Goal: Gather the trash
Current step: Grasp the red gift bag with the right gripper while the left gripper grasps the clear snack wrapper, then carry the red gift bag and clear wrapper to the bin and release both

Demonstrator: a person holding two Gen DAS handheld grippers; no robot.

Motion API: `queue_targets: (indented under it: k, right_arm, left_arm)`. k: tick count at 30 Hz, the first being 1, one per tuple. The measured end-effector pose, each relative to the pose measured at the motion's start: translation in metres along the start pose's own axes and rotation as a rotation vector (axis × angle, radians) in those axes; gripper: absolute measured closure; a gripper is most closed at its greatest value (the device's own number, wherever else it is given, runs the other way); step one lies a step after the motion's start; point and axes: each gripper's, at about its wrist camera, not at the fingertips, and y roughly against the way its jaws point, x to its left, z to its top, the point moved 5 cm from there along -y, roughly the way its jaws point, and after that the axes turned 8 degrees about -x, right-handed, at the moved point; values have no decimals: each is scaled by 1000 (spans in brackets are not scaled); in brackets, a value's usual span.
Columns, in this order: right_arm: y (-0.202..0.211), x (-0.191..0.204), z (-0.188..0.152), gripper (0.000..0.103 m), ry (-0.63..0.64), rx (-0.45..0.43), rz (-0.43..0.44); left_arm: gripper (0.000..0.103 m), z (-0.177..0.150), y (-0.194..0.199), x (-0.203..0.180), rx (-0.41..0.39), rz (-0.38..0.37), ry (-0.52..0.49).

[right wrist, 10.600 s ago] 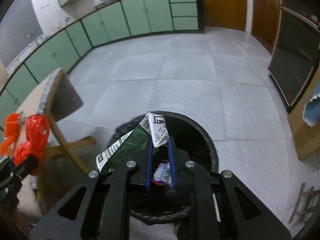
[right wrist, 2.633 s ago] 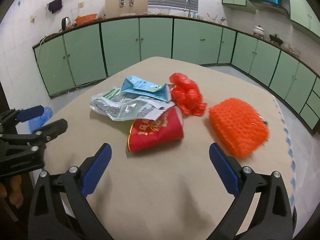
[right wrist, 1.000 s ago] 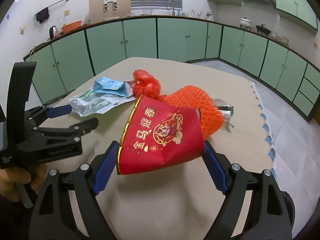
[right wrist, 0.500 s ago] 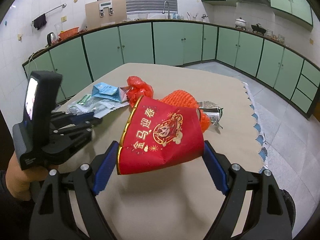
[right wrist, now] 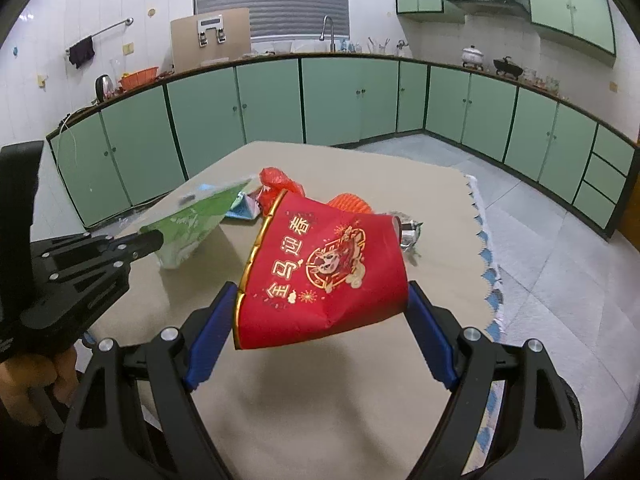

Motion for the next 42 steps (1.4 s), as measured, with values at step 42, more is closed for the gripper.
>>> queue_targets:
  k: [42]
  right_arm:
    - [181,-275,-135,23,-272,62,-512]
  left_arm:
    - [102,10,72,-354,-33,-649,-233]
